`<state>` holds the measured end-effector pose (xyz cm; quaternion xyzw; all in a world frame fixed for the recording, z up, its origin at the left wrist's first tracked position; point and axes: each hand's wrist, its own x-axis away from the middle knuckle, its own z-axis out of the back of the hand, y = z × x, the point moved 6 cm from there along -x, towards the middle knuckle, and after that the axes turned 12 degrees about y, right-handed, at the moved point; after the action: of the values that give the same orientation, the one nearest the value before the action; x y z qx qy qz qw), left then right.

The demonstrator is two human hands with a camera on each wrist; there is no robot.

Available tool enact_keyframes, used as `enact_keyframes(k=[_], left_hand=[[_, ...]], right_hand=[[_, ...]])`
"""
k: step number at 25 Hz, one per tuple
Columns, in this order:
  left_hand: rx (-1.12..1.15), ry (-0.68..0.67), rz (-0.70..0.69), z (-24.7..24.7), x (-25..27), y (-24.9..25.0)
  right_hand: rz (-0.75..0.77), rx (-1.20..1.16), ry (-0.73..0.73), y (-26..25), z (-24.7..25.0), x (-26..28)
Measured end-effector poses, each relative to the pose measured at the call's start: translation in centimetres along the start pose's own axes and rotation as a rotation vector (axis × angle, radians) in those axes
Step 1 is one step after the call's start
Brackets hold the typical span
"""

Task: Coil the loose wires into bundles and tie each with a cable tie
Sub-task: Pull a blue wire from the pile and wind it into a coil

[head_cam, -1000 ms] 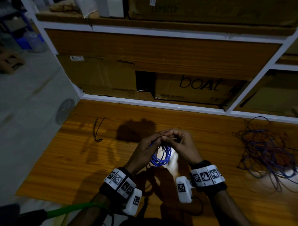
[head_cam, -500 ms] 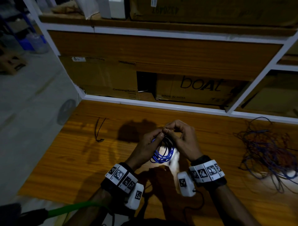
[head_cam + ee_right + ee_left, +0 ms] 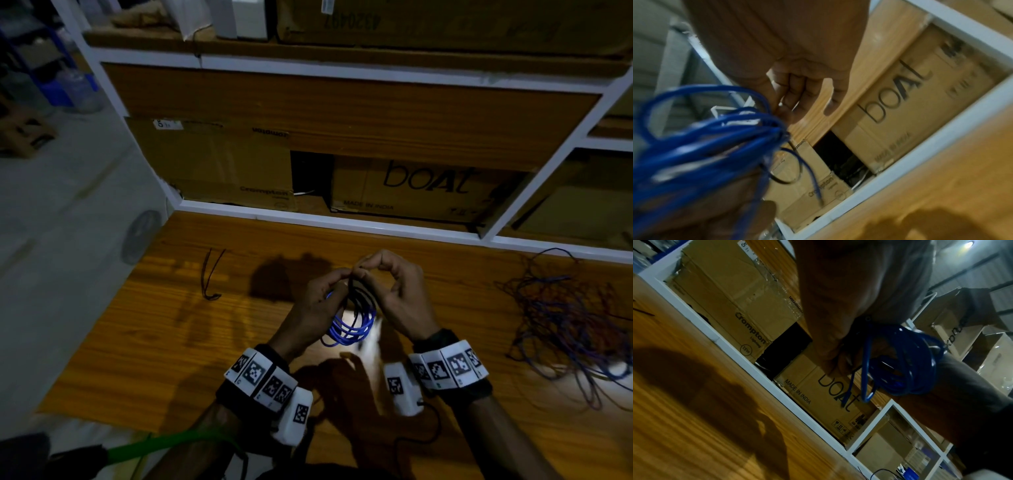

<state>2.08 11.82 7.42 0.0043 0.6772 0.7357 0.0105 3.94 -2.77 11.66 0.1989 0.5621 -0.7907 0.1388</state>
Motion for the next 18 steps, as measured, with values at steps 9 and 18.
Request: enact_keyframes(k=[9,18], left_hand=[[0.081,0.039,0.096,-0.1,0.3,-0.9],[0.012,-0.012,0.041,-0.8,0.9,-0.5]], right_hand=[[0.038,-0.083,0.184,-2.3,2.6,-2.3],[0.037,-0.143,0.208,-3.1,3.1,-4.3]])
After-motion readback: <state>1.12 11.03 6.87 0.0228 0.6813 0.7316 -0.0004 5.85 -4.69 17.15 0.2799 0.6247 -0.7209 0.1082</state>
